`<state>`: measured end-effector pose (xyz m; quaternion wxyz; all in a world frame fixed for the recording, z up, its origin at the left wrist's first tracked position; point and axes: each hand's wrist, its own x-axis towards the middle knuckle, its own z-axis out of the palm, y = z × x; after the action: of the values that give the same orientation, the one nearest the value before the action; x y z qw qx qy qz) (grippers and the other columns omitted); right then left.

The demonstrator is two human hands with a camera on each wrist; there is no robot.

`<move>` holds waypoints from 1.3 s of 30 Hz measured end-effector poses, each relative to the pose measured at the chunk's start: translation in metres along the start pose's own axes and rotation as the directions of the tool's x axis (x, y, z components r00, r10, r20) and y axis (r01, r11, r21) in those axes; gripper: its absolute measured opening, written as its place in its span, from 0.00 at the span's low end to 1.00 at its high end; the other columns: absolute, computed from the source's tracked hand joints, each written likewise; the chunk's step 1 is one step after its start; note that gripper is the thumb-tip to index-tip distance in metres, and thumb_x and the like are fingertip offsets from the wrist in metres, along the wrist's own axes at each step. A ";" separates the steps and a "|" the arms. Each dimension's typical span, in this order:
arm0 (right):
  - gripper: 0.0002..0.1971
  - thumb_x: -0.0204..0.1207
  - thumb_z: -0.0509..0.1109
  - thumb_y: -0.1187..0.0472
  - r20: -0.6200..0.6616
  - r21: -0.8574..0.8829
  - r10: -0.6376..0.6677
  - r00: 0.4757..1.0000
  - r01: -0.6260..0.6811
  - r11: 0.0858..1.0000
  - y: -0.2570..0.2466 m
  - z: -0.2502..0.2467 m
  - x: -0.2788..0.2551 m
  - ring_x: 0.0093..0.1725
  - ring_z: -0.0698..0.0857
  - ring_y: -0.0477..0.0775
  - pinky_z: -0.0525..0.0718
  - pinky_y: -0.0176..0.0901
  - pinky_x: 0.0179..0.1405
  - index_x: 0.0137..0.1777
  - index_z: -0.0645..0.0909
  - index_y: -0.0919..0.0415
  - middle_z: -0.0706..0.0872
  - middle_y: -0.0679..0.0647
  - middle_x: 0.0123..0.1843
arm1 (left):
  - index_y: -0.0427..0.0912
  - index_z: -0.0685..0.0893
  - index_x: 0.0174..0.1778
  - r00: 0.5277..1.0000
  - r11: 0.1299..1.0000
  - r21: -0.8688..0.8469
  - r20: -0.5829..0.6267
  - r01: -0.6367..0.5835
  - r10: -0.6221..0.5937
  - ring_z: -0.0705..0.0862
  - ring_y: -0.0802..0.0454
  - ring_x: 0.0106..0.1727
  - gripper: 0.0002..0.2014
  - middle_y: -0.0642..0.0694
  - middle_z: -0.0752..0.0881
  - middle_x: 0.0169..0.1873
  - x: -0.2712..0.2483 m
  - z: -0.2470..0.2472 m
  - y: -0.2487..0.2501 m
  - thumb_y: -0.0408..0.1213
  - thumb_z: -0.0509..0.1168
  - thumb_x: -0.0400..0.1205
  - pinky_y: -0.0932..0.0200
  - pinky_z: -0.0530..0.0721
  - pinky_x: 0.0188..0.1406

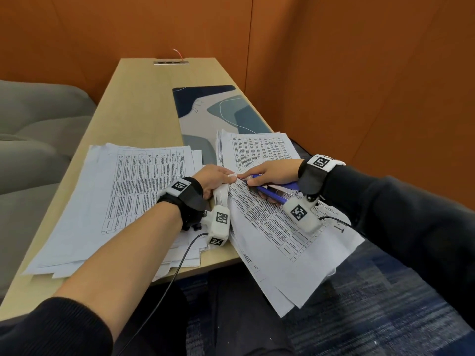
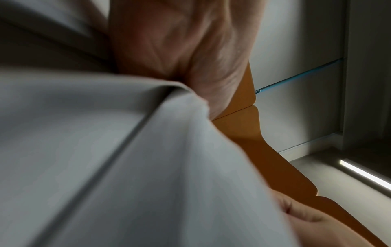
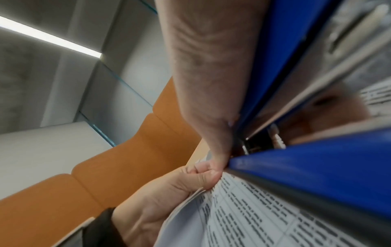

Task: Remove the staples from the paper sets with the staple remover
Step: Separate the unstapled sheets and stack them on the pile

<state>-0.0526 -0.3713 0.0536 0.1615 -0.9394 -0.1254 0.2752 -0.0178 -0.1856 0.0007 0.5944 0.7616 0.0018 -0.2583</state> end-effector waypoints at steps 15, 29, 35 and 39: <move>0.25 0.87 0.58 0.49 -0.292 -0.342 -0.135 0.947 0.029 0.939 -0.019 -0.002 -0.047 0.72 0.76 0.58 0.71 0.50 0.71 0.83 0.62 0.40 0.76 0.54 0.77 | 0.34 0.82 0.64 0.966 0.975 -0.192 0.251 0.112 -0.062 0.90 0.46 0.38 0.17 0.37 0.90 0.46 -0.017 -0.001 0.040 0.41 0.65 0.83 0.51 0.91 0.40; 0.28 0.88 0.53 0.61 -0.447 -0.527 -0.015 0.894 -0.250 0.812 -0.013 -0.012 -0.072 0.30 0.73 0.49 0.70 0.42 0.26 0.85 0.54 0.42 0.82 0.51 0.46 | 0.39 0.88 0.54 0.975 0.579 0.800 0.036 -0.159 0.217 0.82 0.52 0.46 0.10 0.49 0.87 0.43 -0.013 0.033 0.117 0.39 0.66 0.82 0.59 0.80 0.49; 0.26 0.87 0.58 0.49 -0.209 -0.345 0.290 0.934 -0.348 0.872 0.071 -0.039 -0.118 0.75 0.73 0.57 0.68 0.42 0.67 0.84 0.61 0.45 0.69 0.52 0.82 | 0.41 0.81 0.55 1.000 0.893 0.450 -0.010 0.023 -0.020 0.83 0.47 0.38 0.23 0.43 0.83 0.46 -0.013 -0.015 0.072 0.60 0.59 0.82 0.55 0.83 0.37; 0.30 0.84 0.64 0.46 0.015 -0.347 0.518 0.855 -0.481 0.805 0.135 -0.004 -0.126 0.75 0.73 0.56 0.69 0.45 0.73 0.83 0.61 0.49 0.70 0.52 0.81 | 0.40 0.82 0.56 0.997 0.994 0.082 0.004 0.074 -0.075 0.85 0.48 0.41 0.14 0.40 0.86 0.49 -0.021 -0.028 0.038 0.44 0.69 0.80 0.58 0.89 0.34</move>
<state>-0.1336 -0.5366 0.0666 -0.0835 -0.9361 0.0734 0.3336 -0.0136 -0.1650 0.0481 0.5527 0.7837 0.0176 -0.2829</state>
